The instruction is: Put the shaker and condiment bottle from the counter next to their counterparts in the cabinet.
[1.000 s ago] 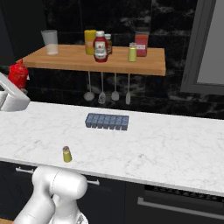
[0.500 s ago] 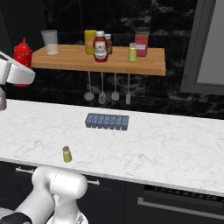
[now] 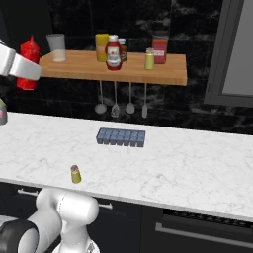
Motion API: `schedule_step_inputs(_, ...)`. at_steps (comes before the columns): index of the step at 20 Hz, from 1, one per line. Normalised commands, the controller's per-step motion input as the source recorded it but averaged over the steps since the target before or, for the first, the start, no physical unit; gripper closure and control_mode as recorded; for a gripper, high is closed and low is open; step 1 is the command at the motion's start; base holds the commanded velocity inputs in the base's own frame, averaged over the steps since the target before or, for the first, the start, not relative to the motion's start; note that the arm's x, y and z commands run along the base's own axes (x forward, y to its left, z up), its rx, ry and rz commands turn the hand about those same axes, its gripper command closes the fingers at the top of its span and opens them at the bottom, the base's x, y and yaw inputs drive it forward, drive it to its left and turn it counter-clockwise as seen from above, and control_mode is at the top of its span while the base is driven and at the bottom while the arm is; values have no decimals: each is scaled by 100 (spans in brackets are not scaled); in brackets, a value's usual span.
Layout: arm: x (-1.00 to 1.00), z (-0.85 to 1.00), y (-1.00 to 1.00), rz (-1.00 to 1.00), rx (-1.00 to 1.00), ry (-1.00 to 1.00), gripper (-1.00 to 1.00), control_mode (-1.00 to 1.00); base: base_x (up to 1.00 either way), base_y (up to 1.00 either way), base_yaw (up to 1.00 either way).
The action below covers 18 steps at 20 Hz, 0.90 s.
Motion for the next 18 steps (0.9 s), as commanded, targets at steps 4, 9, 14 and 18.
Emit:
schedule_step_inputs(4, 32, -23, 0, 6, -21, -5, 100, -100, 0, 0, 0)
schedule_step_inputs(9, 58, -29, -16, 9, -20, -18, 100, -100, 0, 0, 0)
schedule_step_inputs(14, 40, 0, -39, 6, -7, -11, 100, -100, 0, 0, 0)
schedule_step_inputs(18, 33, 12, -3, 4, -6, -1, 100, -100, 0, 0, 0)
